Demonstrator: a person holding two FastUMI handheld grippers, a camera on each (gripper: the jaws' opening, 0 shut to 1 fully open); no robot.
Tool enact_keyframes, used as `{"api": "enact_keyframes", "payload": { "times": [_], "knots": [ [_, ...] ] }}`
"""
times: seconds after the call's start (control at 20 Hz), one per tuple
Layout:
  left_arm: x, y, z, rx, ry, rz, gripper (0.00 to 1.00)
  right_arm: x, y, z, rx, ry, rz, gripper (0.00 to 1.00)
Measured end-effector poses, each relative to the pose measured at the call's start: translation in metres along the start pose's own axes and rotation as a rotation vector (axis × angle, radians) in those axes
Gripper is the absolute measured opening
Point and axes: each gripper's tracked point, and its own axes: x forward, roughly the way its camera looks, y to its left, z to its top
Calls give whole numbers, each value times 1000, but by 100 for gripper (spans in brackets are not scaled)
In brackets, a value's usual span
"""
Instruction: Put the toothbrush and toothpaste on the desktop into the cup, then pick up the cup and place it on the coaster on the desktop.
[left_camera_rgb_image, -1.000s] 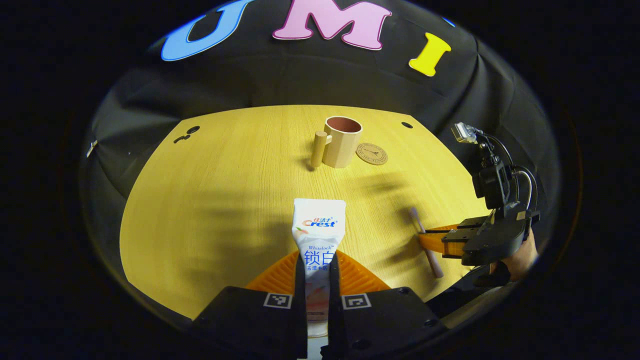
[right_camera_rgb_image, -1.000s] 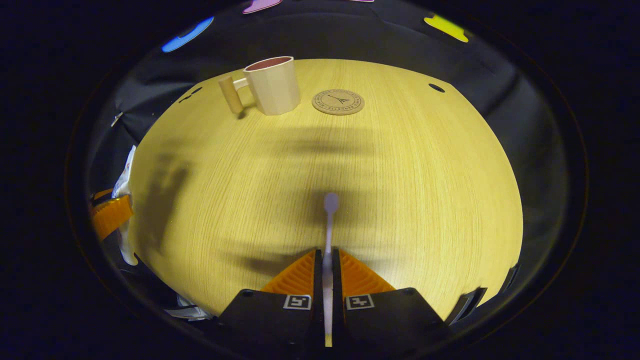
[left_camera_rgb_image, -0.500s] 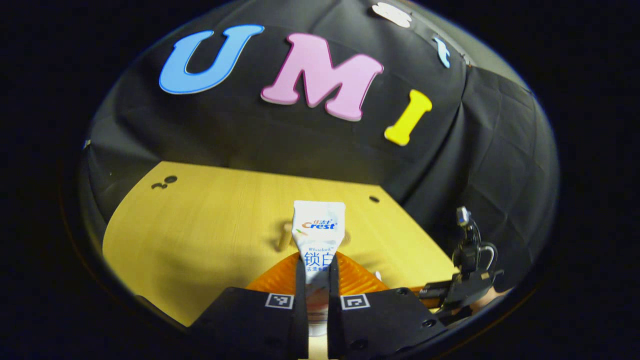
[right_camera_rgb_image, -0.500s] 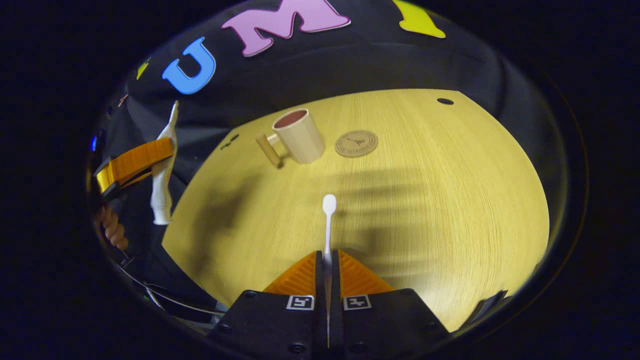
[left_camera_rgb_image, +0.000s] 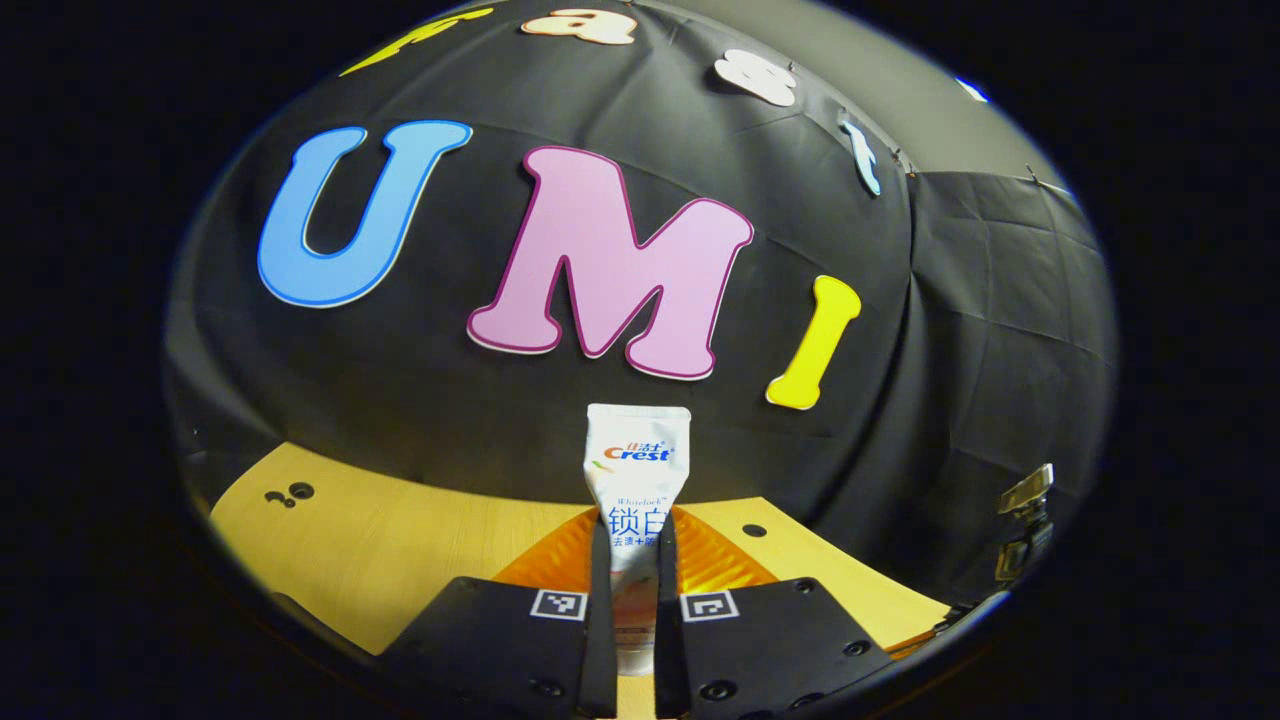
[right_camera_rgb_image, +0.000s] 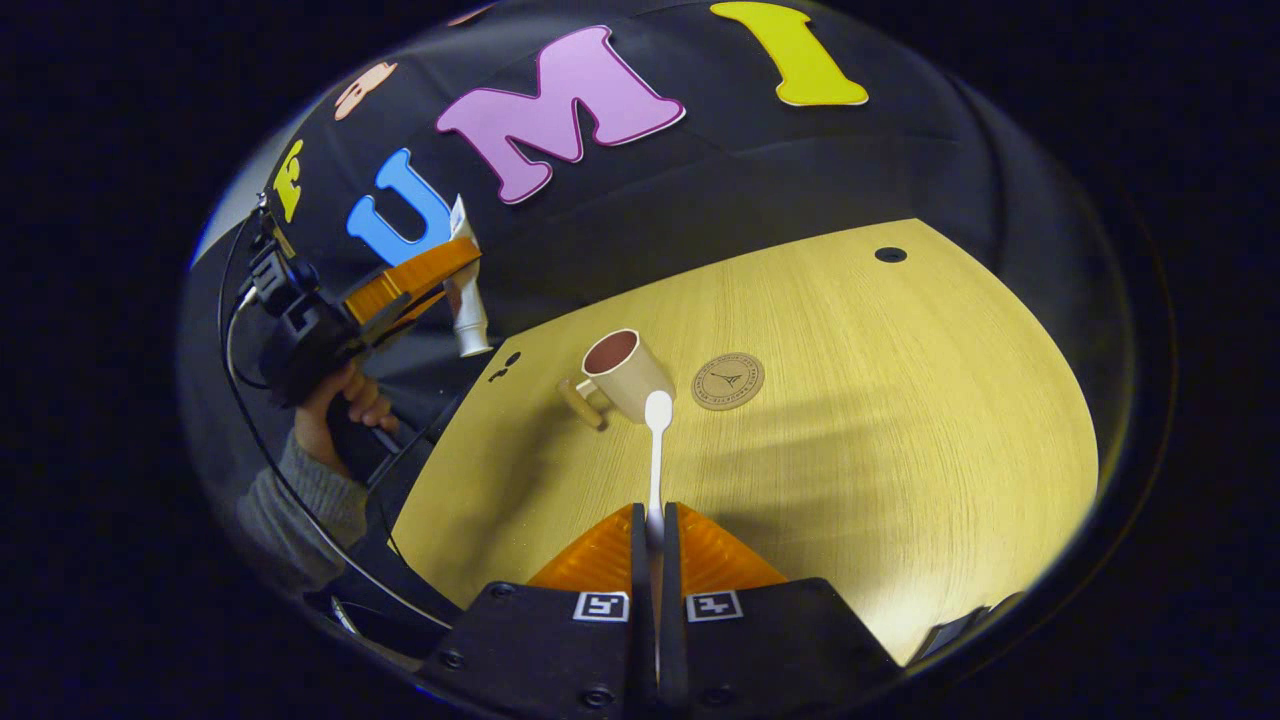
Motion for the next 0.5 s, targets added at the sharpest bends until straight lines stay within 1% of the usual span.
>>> {"api": "enact_keyframes", "payload": {
  "times": [0.2,0.35,0.5],
  "knots": [
    [44,4,-23,-19,2,13,19,-7,-16,7,21,-1,-6,6],
    [75,15,-46,-26,10,51,19,-12,-23,11,38,3,-9,6],
    [92,25,-75,-35,45,80,19,-13,-30,18,42,2,-15,6]
  ]
}}
